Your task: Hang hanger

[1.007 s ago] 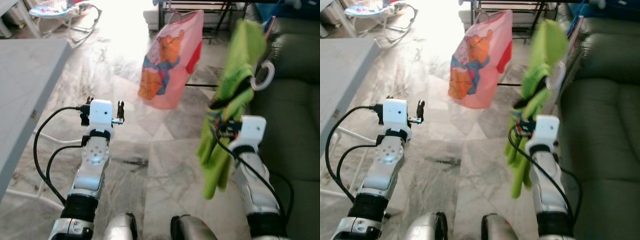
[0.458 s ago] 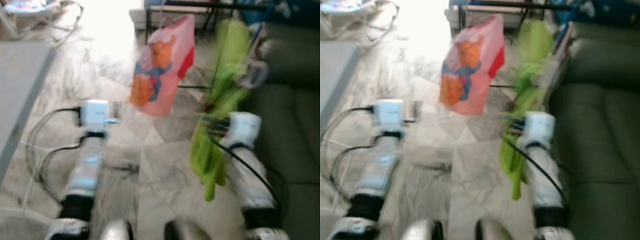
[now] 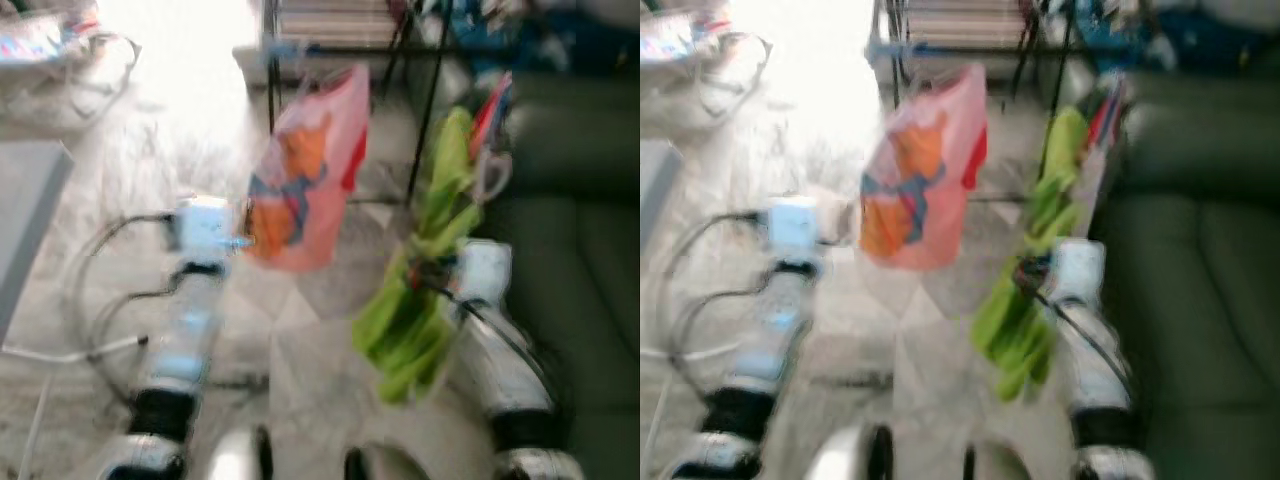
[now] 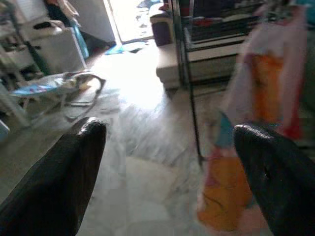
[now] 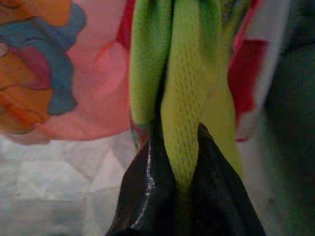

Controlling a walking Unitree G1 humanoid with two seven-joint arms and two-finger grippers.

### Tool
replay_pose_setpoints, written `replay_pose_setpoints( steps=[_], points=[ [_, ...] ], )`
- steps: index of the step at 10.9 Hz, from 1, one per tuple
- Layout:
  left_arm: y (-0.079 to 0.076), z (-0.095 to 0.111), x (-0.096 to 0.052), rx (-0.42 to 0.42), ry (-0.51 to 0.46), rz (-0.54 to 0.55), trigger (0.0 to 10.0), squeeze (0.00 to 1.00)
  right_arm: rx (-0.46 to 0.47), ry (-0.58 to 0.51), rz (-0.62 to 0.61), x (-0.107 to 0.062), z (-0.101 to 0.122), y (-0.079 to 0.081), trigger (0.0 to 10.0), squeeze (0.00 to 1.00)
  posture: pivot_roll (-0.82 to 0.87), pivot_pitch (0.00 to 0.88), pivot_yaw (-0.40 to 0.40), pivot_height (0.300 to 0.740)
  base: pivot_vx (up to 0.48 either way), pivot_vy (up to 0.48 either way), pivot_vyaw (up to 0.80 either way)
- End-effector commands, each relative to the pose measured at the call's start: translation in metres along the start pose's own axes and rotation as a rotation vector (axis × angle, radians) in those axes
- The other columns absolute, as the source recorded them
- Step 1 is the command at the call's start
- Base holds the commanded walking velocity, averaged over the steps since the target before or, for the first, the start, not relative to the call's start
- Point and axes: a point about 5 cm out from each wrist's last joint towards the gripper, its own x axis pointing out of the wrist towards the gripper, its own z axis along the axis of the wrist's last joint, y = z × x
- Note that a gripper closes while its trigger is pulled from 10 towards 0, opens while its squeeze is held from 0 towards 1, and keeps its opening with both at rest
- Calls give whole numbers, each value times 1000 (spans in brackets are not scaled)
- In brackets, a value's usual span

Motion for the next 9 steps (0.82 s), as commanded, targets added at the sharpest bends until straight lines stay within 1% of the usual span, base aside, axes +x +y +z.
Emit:
replay_pose_setpoints(
  steps=[1, 4, 6, 7, 9],
  points=[
    [-8, 2, -1, -3, -4, -19, 10000, 0, -6, 2, -25, 0, 2, -10, 10000, 0, -124, 171, -20, 740, 412, 244, 0],
    [-9, 2, -1, 1, -6, -26, 10000, 0, -21, 8, -37, 1, 3, -10, 10000, 0, -124, 172, -20, 740, 451, 0, 0],
    [-10, 1, -1, 3, -6, -28, 10000, 0, -60, -37, -48, 1, 9, -12, 10000, 0, -122, 170, -20, 740, 454, 0, 0],
    [-10, 1, -2, 9, -11, -30, 10000, 0, -91, -76, -54, 2, 18, -13, 10000, 0, -121, 170, -19, 740, 454, 0, 0],
    [-11, 1, -2, 15, -15, -36, 10000, 0, -93, -109, -87, 8, 29, -21, 10000, 0, -120, 172, -19, 740, 480, 0, 0]
  ],
)
